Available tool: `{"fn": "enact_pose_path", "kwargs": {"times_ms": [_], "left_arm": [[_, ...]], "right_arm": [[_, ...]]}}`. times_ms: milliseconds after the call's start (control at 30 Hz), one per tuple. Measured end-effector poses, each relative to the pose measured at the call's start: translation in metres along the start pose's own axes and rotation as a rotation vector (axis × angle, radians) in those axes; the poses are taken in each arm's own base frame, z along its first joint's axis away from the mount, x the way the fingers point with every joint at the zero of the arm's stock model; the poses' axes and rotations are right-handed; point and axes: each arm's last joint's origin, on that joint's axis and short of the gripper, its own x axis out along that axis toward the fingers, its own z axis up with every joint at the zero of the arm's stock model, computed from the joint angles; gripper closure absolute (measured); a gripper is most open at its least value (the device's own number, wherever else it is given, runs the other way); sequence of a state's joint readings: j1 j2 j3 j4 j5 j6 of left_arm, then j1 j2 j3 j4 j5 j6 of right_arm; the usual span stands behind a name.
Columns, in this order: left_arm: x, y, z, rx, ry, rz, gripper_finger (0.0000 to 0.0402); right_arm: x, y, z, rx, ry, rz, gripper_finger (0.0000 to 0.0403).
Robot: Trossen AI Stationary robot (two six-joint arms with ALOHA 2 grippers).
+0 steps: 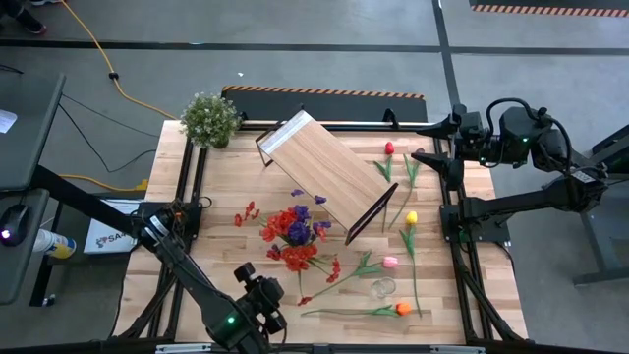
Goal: Pick and place flowers into a vace then onto a shelf
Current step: Put the red tulip into the right transparent vase
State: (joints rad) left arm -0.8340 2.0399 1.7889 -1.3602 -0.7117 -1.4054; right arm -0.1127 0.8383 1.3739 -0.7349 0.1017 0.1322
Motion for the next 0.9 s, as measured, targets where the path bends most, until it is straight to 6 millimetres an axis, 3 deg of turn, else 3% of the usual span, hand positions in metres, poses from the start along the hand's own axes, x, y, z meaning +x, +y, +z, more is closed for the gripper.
{"fn": "enact_pose_path", "kwargs": {"times_ms": [300, 533, 733, 900], "left_arm": [[-0.004, -0.001, -0.008, -0.03, 0.138, -0.028, 0.0257], [-0.004, -0.002, -0.01, -0.035, 0.213, -0.04, 0.0257], [-0.004, -0.002, -0.01, -0.032, 0.225, -0.037, 0.0257], [-0.004, -0.001, -0.01, -0.024, 0.231, -0.034, 0.0257]], "right_arm": [[0.0, 0.0, -0.001, -0.001, 0.014, 0.009, 0.01], [-0.002, -0.002, -0.015, -0.015, 0.159, 0.004, 0.01], [-0.006, -0.007, -0.03, -0.026, 0.305, -0.138, 0.01], [-0.007, -0.012, -0.033, 0.013, 0.311, -0.283, 0.01]]}}
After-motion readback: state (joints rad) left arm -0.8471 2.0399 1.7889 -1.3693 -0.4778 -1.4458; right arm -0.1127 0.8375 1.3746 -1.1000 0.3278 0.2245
